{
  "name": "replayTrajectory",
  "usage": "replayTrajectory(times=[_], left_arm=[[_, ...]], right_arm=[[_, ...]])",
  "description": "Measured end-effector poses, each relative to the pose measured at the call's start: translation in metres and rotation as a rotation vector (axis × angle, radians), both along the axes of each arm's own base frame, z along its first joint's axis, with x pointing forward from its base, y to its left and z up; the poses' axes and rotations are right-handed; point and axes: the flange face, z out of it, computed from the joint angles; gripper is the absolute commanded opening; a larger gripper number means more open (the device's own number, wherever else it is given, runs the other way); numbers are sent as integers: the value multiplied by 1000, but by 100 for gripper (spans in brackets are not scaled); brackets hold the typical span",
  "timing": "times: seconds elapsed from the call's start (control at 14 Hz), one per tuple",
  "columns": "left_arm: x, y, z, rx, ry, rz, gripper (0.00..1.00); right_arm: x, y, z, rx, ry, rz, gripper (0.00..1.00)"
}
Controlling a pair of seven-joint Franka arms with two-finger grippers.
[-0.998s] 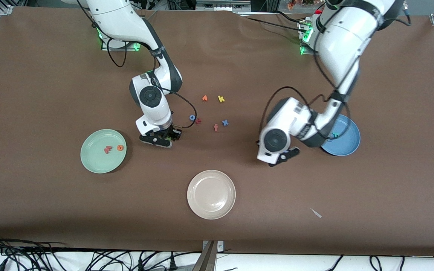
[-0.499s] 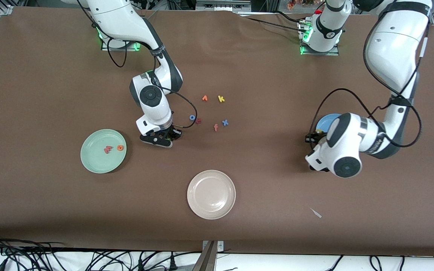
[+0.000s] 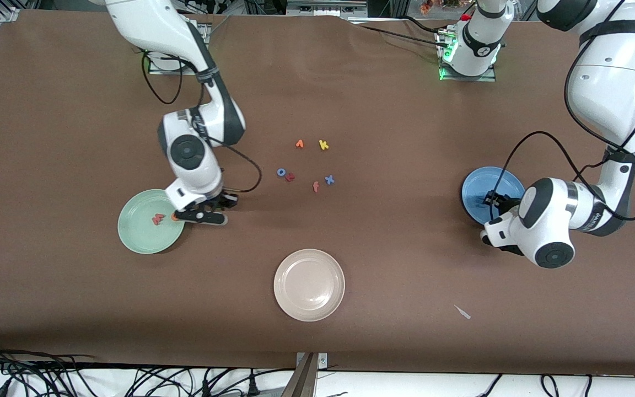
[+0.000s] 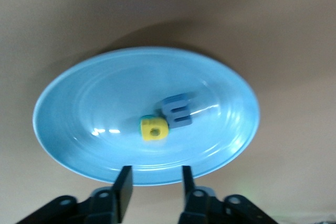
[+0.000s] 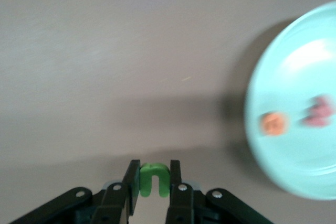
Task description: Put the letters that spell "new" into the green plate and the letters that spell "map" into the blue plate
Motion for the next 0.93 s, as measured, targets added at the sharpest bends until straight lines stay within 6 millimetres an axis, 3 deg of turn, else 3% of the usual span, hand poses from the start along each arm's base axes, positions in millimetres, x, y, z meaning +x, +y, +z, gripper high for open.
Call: replayTrajectory(times=[0.21,0.36,0.64,0.78,0.93], left_arm=[[5,9,10,-20,-15,-12,100],[11,11,26,-16,-23,-5,100],[27,25,74,20,-101,54,100],[30,35,117,41,-190,104,100],[19,48,164,45,-314,151,100]], right_arm=[[20,-73,17,-56,36,110,30],[22,-109,14,-68,63,109,30],[11,-133,-5,-9,112,67,55],[12,-141,-6,-4,114,61,58],[13,-141,-4,-2,110,63,61]])
